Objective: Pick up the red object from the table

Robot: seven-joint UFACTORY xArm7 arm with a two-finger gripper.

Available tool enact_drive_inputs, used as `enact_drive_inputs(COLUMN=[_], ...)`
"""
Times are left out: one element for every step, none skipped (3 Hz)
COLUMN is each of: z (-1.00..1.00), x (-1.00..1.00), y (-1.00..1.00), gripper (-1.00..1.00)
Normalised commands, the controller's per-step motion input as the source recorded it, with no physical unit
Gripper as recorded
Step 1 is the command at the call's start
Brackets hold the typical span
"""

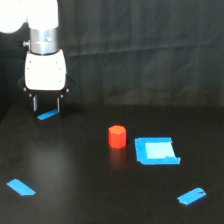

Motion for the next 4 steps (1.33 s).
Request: enact_drive_inputs(z=[0.00, -0.06, -0.17, -0.02], x=[0.09, 0.44, 0.84, 0.89], y=[-0.06, -0.17, -0.75, -0.26], gripper=[1.00, 0.99, 0.99, 1.00])
